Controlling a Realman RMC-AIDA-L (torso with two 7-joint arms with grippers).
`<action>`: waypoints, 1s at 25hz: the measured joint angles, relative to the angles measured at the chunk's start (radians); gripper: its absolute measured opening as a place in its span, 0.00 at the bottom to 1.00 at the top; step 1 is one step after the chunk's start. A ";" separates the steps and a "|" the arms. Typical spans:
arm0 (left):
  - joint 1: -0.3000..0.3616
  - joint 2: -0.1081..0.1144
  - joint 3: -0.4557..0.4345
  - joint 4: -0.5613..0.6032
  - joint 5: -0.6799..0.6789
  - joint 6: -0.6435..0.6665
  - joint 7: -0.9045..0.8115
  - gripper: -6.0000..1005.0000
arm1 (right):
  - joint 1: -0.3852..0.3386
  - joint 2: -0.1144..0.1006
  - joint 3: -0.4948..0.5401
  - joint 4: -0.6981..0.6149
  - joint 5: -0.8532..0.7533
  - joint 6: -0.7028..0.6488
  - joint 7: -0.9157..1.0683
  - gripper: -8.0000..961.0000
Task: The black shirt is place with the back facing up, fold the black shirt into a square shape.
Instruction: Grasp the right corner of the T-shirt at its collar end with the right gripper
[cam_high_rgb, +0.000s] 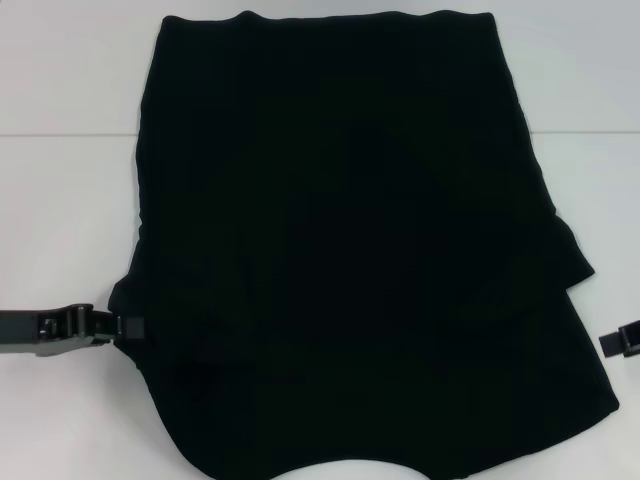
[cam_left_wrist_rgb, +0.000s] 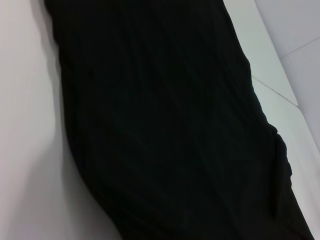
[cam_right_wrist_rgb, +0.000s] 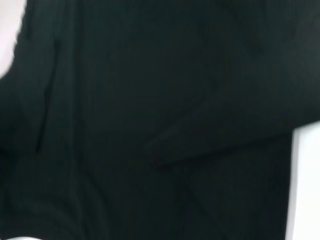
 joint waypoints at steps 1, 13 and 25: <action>-0.003 0.000 0.001 -0.002 0.000 -0.005 0.000 0.07 | -0.005 0.008 0.000 -0.001 -0.012 0.010 -0.005 0.38; -0.010 0.002 0.003 -0.010 0.000 -0.038 -0.024 0.07 | -0.026 0.069 -0.003 -0.005 -0.087 0.088 -0.023 0.35; -0.011 0.002 0.003 -0.010 0.000 -0.047 -0.026 0.07 | -0.029 0.095 -0.019 0.002 -0.095 0.130 -0.022 0.31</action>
